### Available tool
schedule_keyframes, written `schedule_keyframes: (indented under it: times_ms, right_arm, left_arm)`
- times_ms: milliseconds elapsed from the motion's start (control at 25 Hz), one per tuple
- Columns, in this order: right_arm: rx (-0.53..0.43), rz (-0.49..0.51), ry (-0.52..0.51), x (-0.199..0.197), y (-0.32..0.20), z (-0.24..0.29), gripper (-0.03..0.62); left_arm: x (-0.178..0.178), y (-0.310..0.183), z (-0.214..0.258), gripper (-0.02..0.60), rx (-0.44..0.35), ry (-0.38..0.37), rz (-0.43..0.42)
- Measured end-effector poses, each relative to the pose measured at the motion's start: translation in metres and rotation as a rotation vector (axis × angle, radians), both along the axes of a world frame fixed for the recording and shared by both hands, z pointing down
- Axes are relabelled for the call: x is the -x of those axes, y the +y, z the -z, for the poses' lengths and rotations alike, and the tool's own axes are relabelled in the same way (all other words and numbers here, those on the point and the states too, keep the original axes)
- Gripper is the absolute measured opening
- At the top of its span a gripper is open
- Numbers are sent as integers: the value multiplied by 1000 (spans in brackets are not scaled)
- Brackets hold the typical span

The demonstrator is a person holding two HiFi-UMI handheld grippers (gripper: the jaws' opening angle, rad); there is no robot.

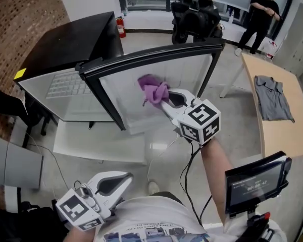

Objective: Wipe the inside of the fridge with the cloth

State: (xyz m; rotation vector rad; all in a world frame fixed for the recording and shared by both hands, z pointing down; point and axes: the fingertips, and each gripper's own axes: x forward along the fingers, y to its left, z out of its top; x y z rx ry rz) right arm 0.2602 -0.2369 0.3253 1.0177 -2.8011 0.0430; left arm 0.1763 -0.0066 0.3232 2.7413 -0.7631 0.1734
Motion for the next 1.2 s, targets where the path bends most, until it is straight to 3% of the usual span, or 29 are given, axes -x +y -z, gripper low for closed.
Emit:
schedule_keyframes:
  times_ms: [640, 880, 1080, 1200]
  right_arm:
    - [-11, -279, 23, -118, -17, 2, 80]
    - [-4, -369, 26, -137, -23, -13, 79]
    - [12, -390, 16, -158, -16, -9, 79]
    - [8, -349, 5, -147, -10, -6, 80]
  left_arm:
    - [-28, -2, 0, 6, 9, 1, -85]
    - [-17, -6, -12, 6, 8, 6, -102]
    - [-24, 0, -4, 6, 19, 5, -93]
    - [-22, 2, -4, 6, 22, 6, -86]
